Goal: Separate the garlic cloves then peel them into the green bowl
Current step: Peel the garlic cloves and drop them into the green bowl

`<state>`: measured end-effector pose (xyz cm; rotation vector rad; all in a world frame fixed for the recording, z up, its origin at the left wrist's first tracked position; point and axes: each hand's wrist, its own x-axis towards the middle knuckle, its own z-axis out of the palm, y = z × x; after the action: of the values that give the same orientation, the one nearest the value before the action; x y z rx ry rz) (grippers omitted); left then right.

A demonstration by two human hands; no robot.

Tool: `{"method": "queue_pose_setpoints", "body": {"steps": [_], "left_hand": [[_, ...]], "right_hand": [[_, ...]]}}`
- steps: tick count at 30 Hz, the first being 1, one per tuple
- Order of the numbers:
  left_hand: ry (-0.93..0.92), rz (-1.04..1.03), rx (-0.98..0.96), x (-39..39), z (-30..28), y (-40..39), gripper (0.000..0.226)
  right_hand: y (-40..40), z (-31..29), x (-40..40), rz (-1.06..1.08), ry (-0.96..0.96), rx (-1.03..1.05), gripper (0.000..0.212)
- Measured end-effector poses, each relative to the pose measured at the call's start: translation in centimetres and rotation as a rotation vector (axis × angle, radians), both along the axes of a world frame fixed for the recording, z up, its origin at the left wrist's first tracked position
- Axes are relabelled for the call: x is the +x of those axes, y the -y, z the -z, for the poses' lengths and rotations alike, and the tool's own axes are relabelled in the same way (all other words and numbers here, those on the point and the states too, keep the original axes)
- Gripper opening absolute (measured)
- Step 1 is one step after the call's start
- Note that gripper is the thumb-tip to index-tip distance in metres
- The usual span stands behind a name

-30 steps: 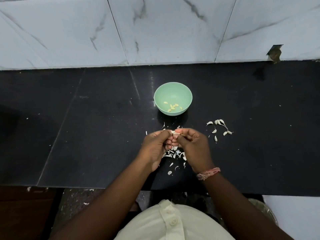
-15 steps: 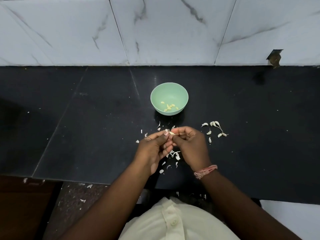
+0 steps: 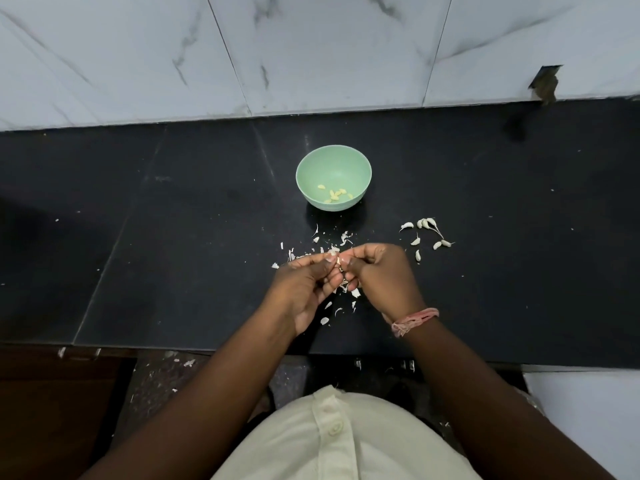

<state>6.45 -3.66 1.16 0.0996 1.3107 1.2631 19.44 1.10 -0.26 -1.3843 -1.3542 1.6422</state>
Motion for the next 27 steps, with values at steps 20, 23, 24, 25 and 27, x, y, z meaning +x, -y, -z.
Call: {"method": "queue_pose_setpoints", "body": {"steps": [20,23,24,25,27], "left_hand": [[0.144,-0.031,0.045,0.3,0.5,0.6,0.013],[0.101,-0.036,0.033,0.4,0.2,0.3,0.01],[0.097,-0.039,0.034,0.4,0.2,0.3,0.01],[0.098,-0.043,0.037,0.4,0.1,0.2,0.011],[0.103,-0.057,0.036,0.3,0.0,0.1,0.012]], "right_hand": [[0.2,0.4,-0.3,0.027,-0.016,-0.102,0.021],[-0.1,0.7,-0.5,0.036,-0.019,-0.117,0.02],[-0.1,0.7,-0.5,0.04,-0.018,-0.112,0.02],[-0.1,0.8,-0.6,0.043,-0.013,-0.103,0.019],[0.0,0.9,-0.8,0.039,0.008,-0.082,0.018]]}}
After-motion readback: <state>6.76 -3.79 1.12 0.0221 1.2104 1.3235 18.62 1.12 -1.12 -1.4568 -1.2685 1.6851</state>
